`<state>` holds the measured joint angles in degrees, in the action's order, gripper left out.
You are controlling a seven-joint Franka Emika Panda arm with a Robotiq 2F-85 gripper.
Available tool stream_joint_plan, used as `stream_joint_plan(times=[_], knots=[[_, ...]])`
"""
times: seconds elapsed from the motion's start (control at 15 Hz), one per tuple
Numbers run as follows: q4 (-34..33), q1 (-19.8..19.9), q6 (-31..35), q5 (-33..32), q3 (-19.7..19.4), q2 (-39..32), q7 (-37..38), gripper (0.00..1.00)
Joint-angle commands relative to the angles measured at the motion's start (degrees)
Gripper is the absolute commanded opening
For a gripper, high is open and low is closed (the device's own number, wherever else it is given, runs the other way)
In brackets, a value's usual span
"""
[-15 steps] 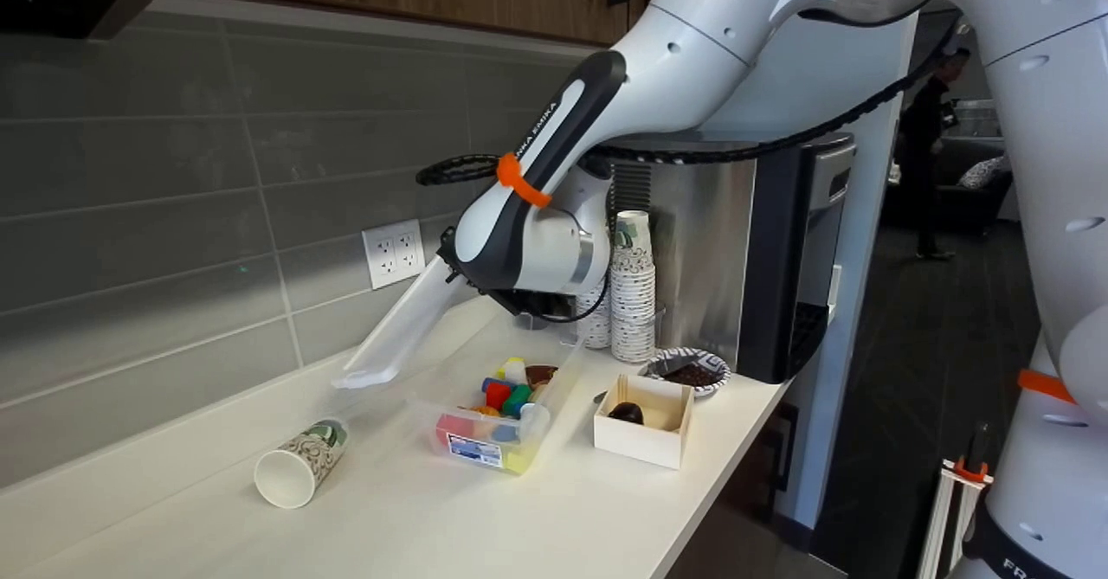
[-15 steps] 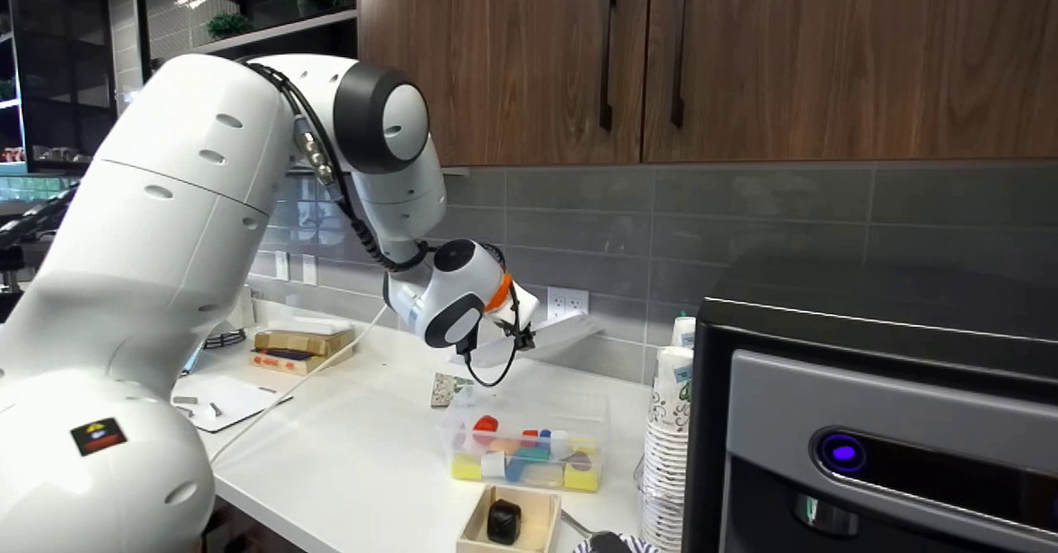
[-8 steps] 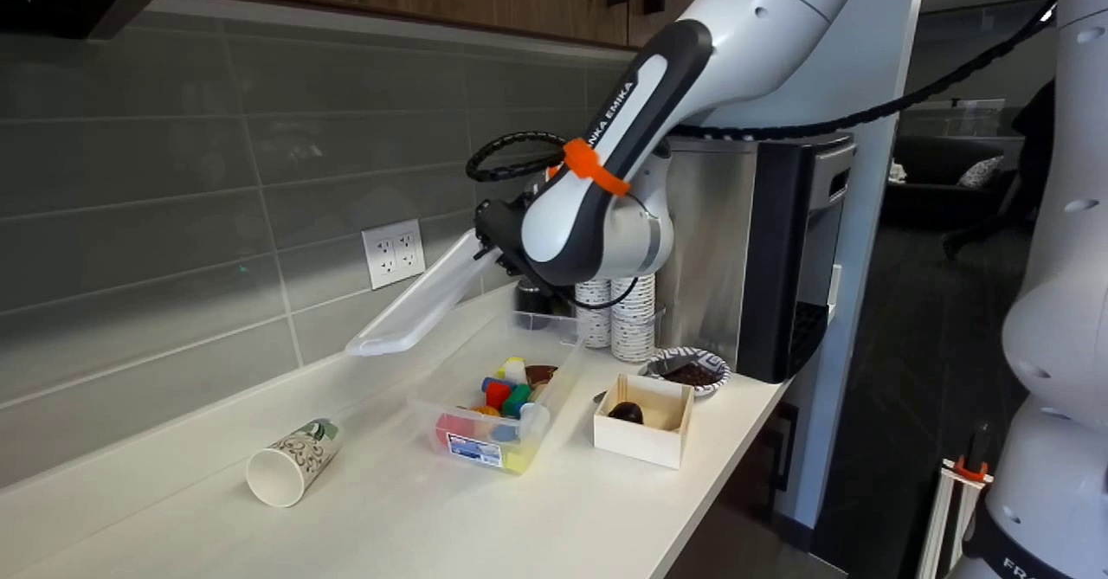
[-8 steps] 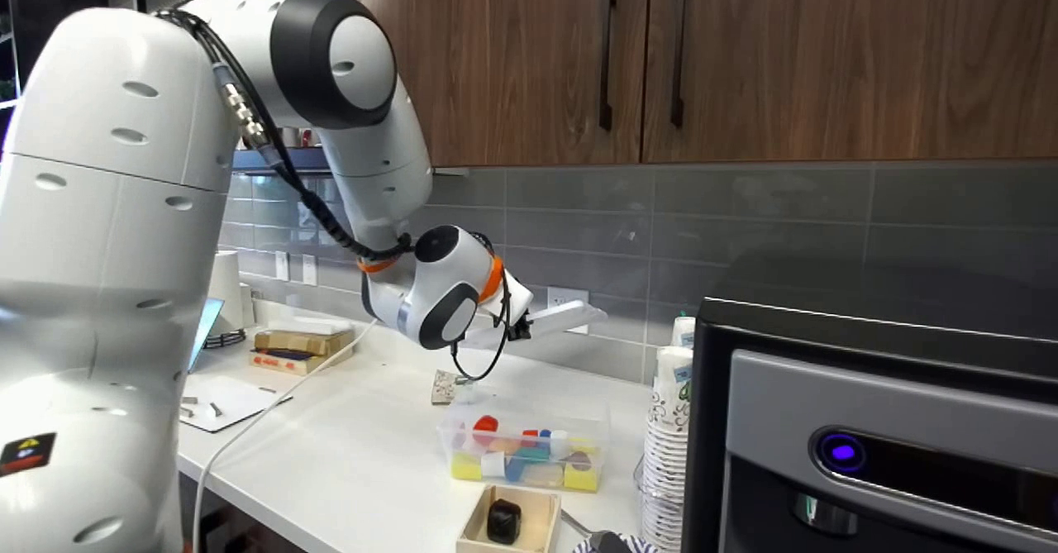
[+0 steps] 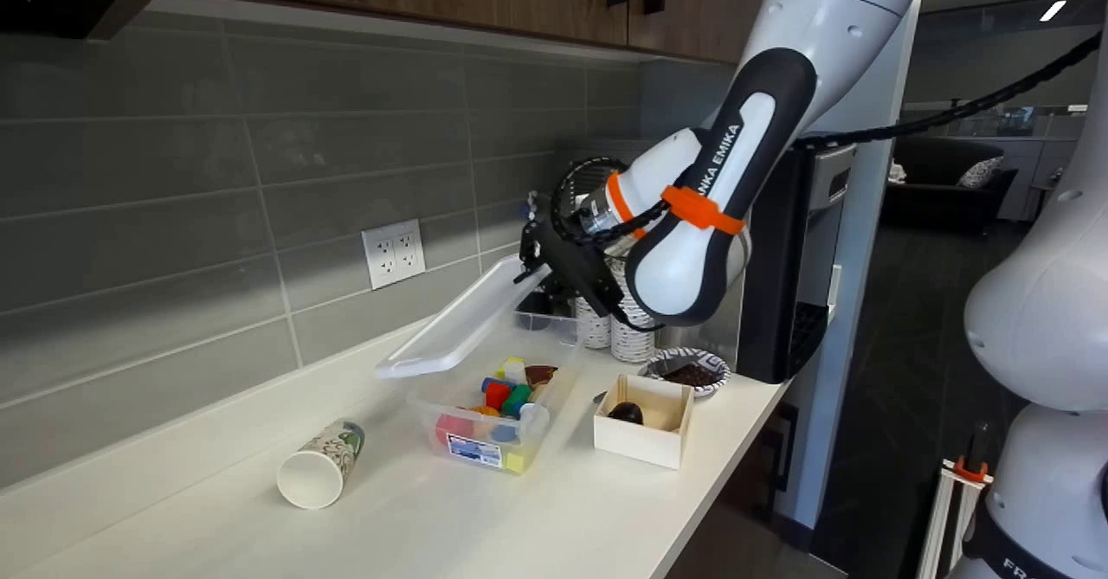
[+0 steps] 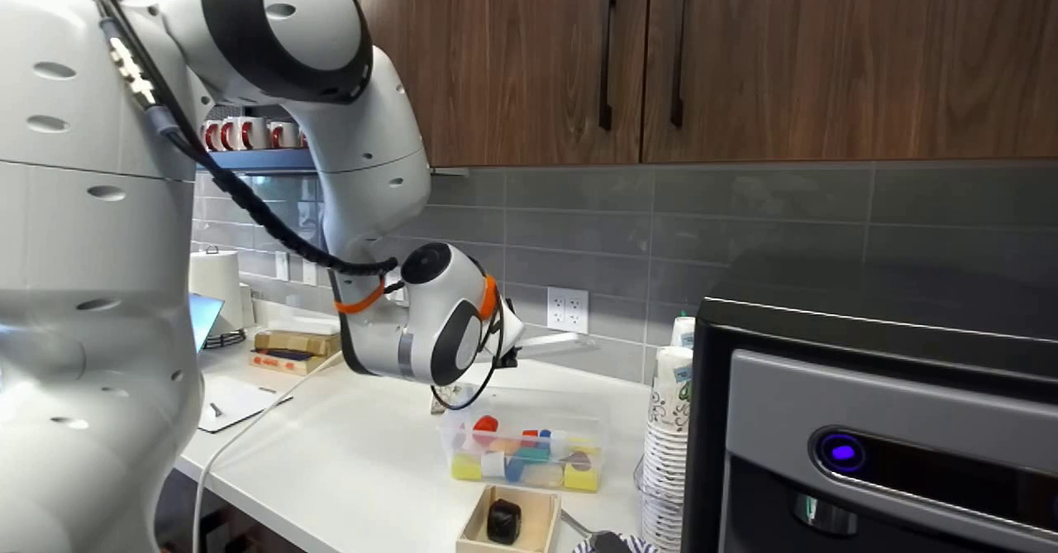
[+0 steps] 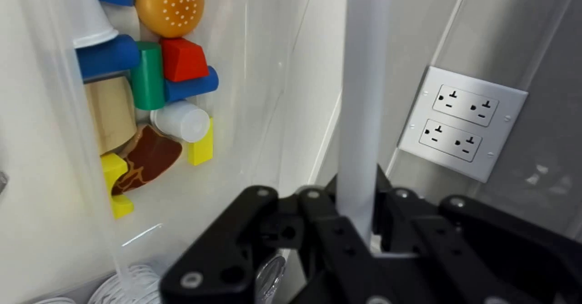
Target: Put the lid on the bowl
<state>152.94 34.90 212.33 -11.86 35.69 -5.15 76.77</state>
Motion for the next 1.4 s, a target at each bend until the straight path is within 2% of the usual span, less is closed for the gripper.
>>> stream_joint_plan(times=[0.0, 0.13, 0.2, 0.47, 0.8, 1.0, 1.33], knots=[[5.9, 4.5, 4.2, -9.5, -0.4, 5.6, 9.7, 0.02], [7.2, 6.2, 5.8, -14.3, -1.6, 6.2, 13.0, 0.02], [4.8, 7.0, 5.0, -17.0, -2.6, 4.3, 14.1, 0.02], [5.1, 10.0, 7.3, -27.9, -5.3, 2.8, 19.9, 0.02], [2.1, 12.7, 9.6, -40.6, -7.5, -1.4, 24.4, 0.02], [0.3, 14.2, 11.1, -45.1, -8.5, -3.5, 25.6, 0.02], [-3.4, 15.3, 11.3, -46.3, -9.4, -7.1, 25.3, 0.02]])
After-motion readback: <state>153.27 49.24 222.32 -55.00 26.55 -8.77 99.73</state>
